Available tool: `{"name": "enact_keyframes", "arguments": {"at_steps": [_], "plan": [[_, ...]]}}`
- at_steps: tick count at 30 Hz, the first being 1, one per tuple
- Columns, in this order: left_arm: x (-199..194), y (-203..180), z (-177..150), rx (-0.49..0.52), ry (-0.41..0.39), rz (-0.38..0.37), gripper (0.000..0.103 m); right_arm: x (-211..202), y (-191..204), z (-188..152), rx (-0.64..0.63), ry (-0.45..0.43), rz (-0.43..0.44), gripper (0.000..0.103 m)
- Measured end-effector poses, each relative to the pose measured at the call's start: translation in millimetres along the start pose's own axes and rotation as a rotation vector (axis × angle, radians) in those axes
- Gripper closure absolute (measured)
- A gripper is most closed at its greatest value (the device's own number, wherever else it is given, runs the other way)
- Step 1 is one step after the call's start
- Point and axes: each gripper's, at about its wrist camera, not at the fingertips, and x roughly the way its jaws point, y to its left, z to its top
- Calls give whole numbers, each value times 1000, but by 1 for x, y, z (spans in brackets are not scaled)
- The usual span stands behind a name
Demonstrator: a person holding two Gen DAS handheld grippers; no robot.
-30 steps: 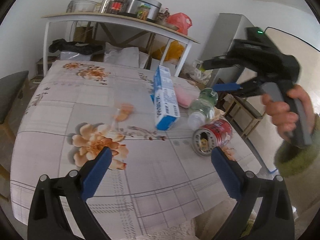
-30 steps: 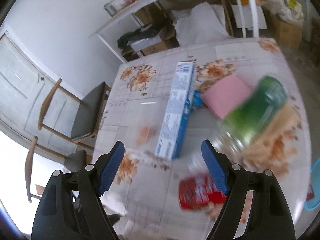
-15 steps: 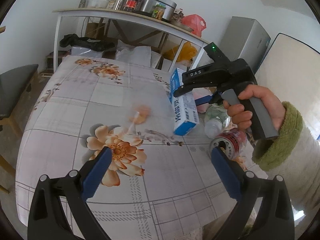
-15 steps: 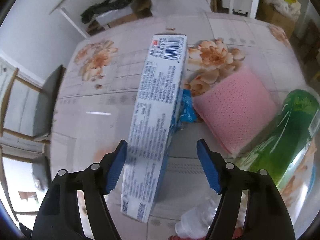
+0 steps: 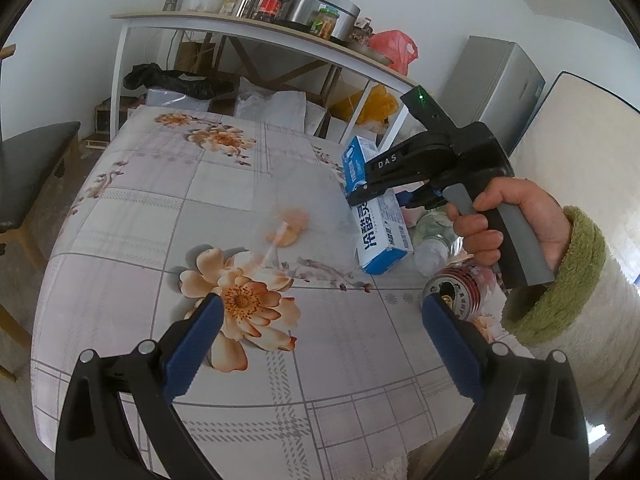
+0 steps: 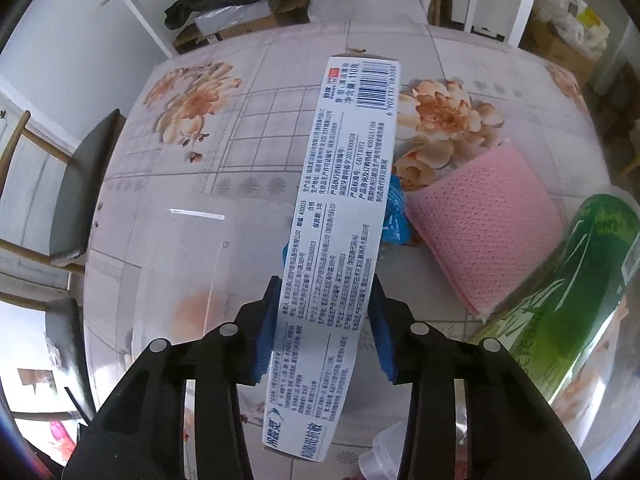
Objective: Collect trash
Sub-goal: 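Grasp the white-blue toothpaste box with the right tool and lift it, then grasp the clear plastic tray with the left tool while the right tool holds the box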
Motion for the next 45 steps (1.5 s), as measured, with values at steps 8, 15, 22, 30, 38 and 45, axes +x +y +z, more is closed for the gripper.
{"name": "enact_keyframes", "arguments": {"at_steps": [8,15,22,30,38,45], "plan": [[-7,0,0,-6,-14,6,6,-17,-5,-6,35,-50,26,72],[-18,3,2,-21,-35,21,6,-59,-14,-14,67,-151,87,72],[-14,17,21,-85,-34,28,6,-131,-41,-32,124,-314,226,72],[41,18,80,-179,43,-54,6,-180,-76,-56,163,-412,283,72],[118,-11,104,-52,219,115,6,-181,-110,-72,235,-423,276,72],[157,-15,98,10,301,218,6,-176,-125,-81,267,-411,287,72]]}}
